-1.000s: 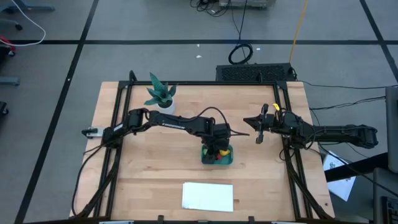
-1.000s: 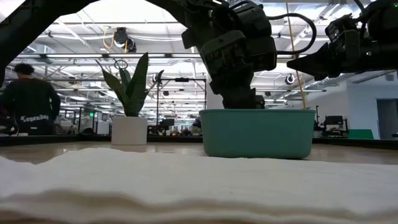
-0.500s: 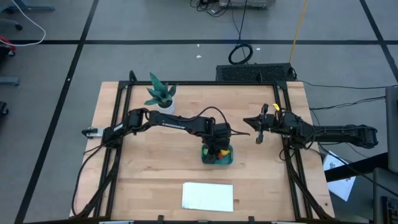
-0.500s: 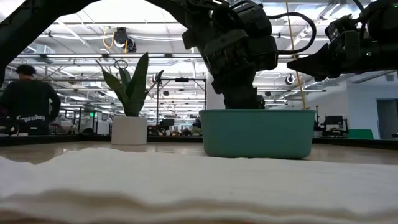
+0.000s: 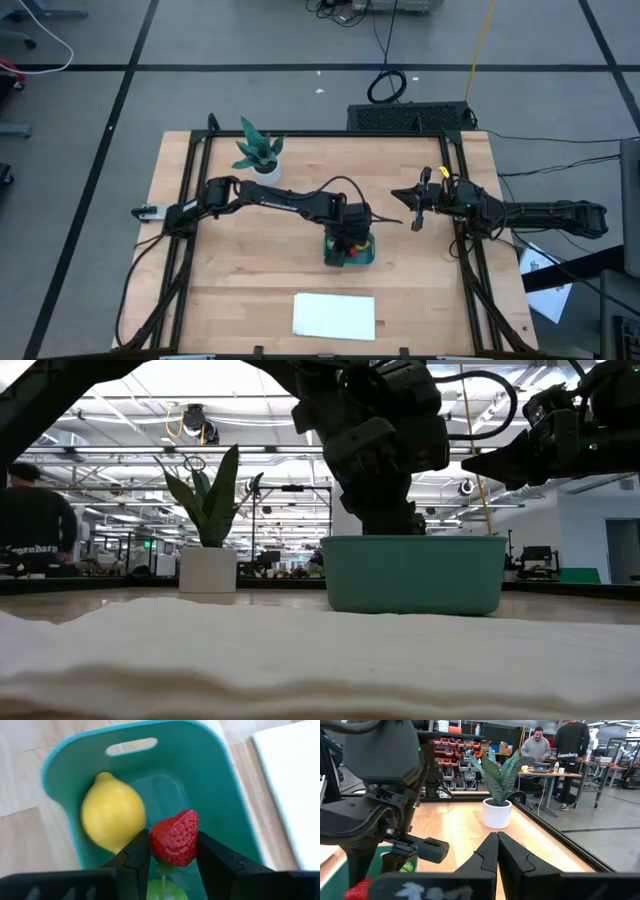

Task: Pick and placing Produce into tupperware
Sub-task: Put the strawberry into the bin, then return to Home Position

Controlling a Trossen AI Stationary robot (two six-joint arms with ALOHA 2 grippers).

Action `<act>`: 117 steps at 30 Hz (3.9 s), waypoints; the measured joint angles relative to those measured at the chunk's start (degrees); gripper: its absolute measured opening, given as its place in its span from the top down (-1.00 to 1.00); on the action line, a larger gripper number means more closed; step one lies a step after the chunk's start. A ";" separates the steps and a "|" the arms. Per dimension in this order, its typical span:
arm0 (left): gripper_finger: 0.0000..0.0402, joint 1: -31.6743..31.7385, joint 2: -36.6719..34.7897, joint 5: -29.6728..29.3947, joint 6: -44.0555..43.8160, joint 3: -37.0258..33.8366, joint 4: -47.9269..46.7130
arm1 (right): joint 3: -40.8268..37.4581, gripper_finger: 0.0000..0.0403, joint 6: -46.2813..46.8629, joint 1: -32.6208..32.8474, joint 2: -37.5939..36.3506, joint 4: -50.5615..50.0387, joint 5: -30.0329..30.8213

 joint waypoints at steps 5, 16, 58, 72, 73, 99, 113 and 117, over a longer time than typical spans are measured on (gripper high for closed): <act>0.37 0.00 0.02 -0.64 0.85 0.00 0.00 | 0.00 1.00 0.00 -0.02 -0.01 -0.01 0.00; 0.37 0.57 0.02 0.63 -4.35 -0.65 0.57 | 0.00 1.00 0.00 -0.01 0.00 -0.02 0.00; 0.11 1.02 0.00 1.02 -0.41 -6.10 3.69 | 0.00 1.00 -0.02 0.00 0.00 -0.02 0.02; 0.06 1.13 0.04 0.97 -0.02 -3.93 2.06 | 0.00 1.00 -0.20 0.00 0.00 -0.02 0.02; 0.06 1.14 0.04 0.97 0.13 -3.38 1.37 | 0.00 1.00 -0.20 0.00 0.00 -0.02 0.02; 0.36 1.20 0.00 -6.22 3.87 9.90 -15.21 | 0.00 1.00 -0.18 -0.02 0.00 -0.14 0.02; 0.95 1.24 -0.02 -6.11 3.64 9.90 -15.12 | 0.00 1.00 -0.02 -0.02 -0.02 -0.13 0.02; 0.98 1.20 -0.46 -9.73 5.06 9.87 -16.71 | 0.00 1.00 -0.02 0.00 -0.02 -0.13 0.02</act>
